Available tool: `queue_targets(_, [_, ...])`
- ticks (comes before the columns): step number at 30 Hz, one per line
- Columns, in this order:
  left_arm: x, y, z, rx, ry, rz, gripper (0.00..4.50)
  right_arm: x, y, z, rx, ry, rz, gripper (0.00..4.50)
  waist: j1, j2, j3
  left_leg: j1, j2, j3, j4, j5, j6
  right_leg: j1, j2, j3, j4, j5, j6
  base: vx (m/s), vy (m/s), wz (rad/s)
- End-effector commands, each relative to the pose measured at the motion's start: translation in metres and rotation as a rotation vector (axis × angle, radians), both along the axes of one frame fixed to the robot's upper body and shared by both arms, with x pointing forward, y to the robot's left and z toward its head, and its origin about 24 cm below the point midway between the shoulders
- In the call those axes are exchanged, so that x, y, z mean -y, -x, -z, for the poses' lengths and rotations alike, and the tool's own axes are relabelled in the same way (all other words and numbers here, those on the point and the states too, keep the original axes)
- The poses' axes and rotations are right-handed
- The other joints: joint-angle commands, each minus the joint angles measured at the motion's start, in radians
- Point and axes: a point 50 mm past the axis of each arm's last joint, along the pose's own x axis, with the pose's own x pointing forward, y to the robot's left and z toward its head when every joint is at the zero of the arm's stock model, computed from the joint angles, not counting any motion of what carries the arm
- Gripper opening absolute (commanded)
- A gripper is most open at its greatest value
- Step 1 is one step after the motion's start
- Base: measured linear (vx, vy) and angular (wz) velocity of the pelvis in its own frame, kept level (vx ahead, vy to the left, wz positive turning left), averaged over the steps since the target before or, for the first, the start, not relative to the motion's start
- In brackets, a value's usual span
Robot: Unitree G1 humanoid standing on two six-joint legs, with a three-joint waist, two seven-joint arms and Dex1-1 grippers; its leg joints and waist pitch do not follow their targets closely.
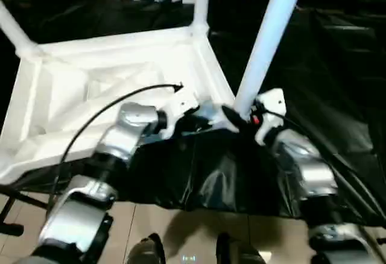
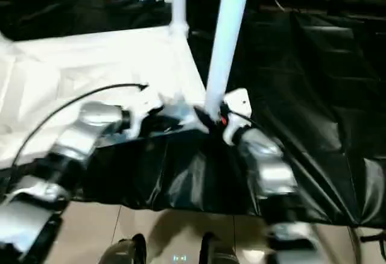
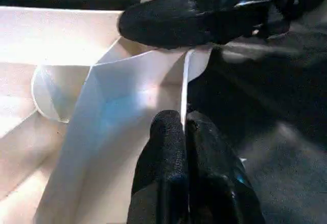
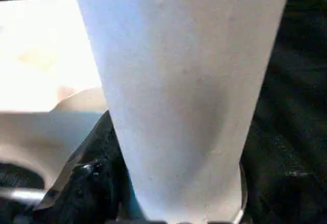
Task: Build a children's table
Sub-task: Rotate leg to tighten
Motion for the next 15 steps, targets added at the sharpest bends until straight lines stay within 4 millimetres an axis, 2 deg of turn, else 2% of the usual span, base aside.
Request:
queue_targets(1, [0.027, 0.007, 0.018, -0.036, 0.019, -0.042, 0.00, -0.050, 0.011, 0.024, -0.104, -0.007, -0.086, 2.62, 0.000, -0.008, -0.054, 0.006, 0.043, -0.024, -0.062, -0.240, 0.048, 0.044, -0.067, 0.044, -0.081, -0.369, -0.167, 0.000, 0.000, 0.00])
queue_targets(3, [0.030, 0.009, 0.020, -0.034, 0.016, -0.032, 0.00, -0.058, 0.011, 0.021, -0.086, -0.005, -0.090, 2.62, 0.001, -0.009, -0.055, 0.007, 0.041, -0.023, -0.063, -0.245, 0.051, 0.044, -0.066, 0.044, -0.081, -0.364, -0.162, 0.000, 0.000, 0.00])
queue_targets(5, [0.031, 0.011, 0.020, -0.040, 0.020, -0.014, 0.00, -0.061, 0.012, 0.019, -0.071, 0.000, -0.107, 3.18, 0.000, -0.008, -0.054, 0.005, 0.041, -0.023, -0.063, -0.245, 0.058, 0.046, -0.065, 0.044, -0.079, -0.347, -0.162, 0.000, 0.000, 0.00])
queue_targets(8, [0.029, 0.012, 0.020, -0.039, 0.020, 0.003, 0.00, -0.058, 0.012, 0.018, -0.066, -0.009, -0.123, 3.39, -0.001, -0.009, -0.054, 0.004, 0.042, -0.024, -0.064, -0.249, 0.066, 0.046, -0.065, 0.045, -0.078, -0.333, -0.161, 0.000, 0.000, 0.00])
queue_targets(9, [0.025, 0.013, 0.020, -0.035, 0.017, 0.024, 0.00, -0.052, 0.012, 0.017, -0.053, 0.010, -0.144, 3.60, -0.001, -0.008, -0.053, 0.004, 0.042, -0.023, -0.064, -0.256, 0.067, 0.045, -0.065, 0.045, -0.080, -0.340, -0.161, 0.000, 0.000, 0.00])
queue_targets(11, [0.022, 0.014, 0.019, -0.030, 0.013, 0.053, 0.00, -0.045, 0.012, 0.016, -0.039, 0.036, -0.164, 3.69, -0.001, -0.007, -0.053, 0.004, 0.042, -0.024, -0.064, -0.256, 0.069, 0.046, -0.066, 0.045, -0.079, -0.339, -0.160, 0.000, 0.000, 0.00])
queue_targets(12, [0.019, 0.015, 0.019, -0.027, 0.005, 0.076, 0.00, -0.039, 0.010, 0.014, -0.022, 0.060, -0.177, 3.77, -0.001, -0.005, -0.054, 0.002, 0.041, -0.024, -0.063, -0.246, 0.071, 0.048, -0.065, 0.045, -0.077, -0.323, -0.162, 0.000, 0.000, 0.00])
queue_targets(15, [0.010, 0.018, 0.019, -0.032, -0.018, 0.143, 0.00, -0.025, 0.009, 0.009, 0.004, 0.103, -0.264, 3.77, -0.004, -0.008, -0.058, 0.000, 0.040, -0.022, -0.057, -0.214, 0.090, 0.054, -0.063, 0.043, -0.071, -0.247, -0.183, 0.000, 0.000, 0.00])
